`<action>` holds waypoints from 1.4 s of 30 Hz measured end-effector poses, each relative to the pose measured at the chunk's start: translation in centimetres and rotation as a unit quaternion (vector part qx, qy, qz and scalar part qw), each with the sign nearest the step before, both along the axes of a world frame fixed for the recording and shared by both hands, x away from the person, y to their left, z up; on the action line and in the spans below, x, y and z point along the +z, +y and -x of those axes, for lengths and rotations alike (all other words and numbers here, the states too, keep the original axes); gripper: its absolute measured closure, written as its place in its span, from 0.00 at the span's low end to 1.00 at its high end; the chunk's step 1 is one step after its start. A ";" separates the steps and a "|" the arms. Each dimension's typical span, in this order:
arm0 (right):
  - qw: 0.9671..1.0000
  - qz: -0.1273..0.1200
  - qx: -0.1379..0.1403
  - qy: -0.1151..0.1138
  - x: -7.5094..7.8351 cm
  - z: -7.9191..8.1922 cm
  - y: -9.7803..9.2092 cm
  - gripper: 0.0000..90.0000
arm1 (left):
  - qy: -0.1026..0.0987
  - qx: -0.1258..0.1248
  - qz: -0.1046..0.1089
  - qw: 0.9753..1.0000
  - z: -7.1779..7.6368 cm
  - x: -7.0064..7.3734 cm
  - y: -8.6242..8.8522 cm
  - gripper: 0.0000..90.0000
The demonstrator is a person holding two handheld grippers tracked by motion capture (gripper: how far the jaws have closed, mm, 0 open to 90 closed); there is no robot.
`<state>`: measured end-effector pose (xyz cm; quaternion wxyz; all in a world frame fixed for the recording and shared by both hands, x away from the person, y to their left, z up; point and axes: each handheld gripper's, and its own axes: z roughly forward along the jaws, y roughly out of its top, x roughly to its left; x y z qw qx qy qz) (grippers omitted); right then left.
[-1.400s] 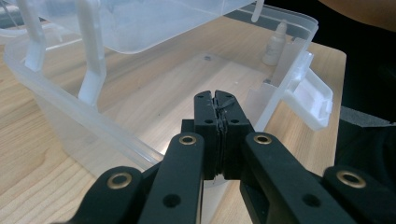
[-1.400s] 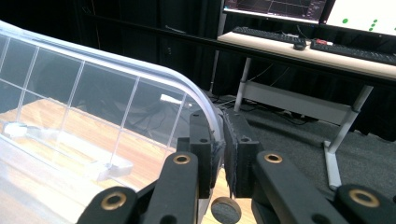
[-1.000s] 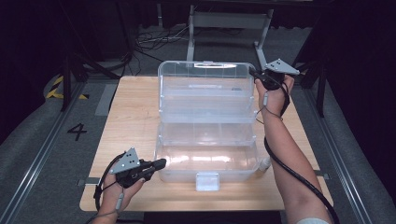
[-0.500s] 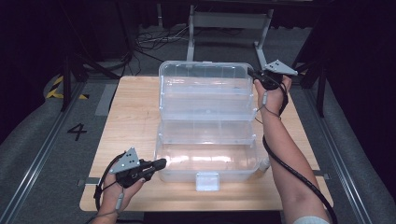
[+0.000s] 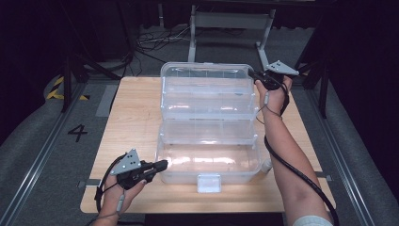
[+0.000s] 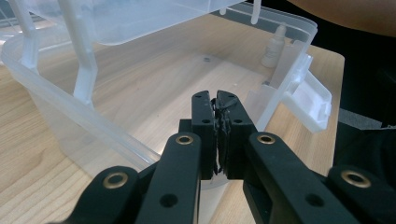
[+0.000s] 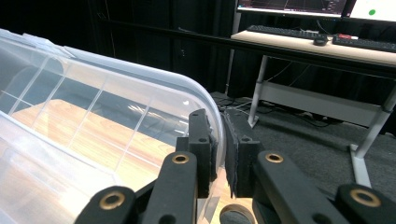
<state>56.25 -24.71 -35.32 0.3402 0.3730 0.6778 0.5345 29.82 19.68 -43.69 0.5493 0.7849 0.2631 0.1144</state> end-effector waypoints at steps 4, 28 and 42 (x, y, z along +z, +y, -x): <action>1.000 -0.007 0.003 0.003 -0.3 -0.3 -0.1 0.92 | 0.000 -0.001 0.001 1.000 0.0 0.0 0.0 0.96; 1.000 -0.015 0.014 0.021 -1.3 -1.5 -0.4 0.92 | 0.001 -0.002 0.002 1.000 -0.1 -0.1 0.0 0.95; 0.999 -0.018 0.011 0.035 -2.1 -2.3 -0.3 0.91 | 0.002 -0.003 0.003 1.000 -0.2 -0.1 -0.1 0.96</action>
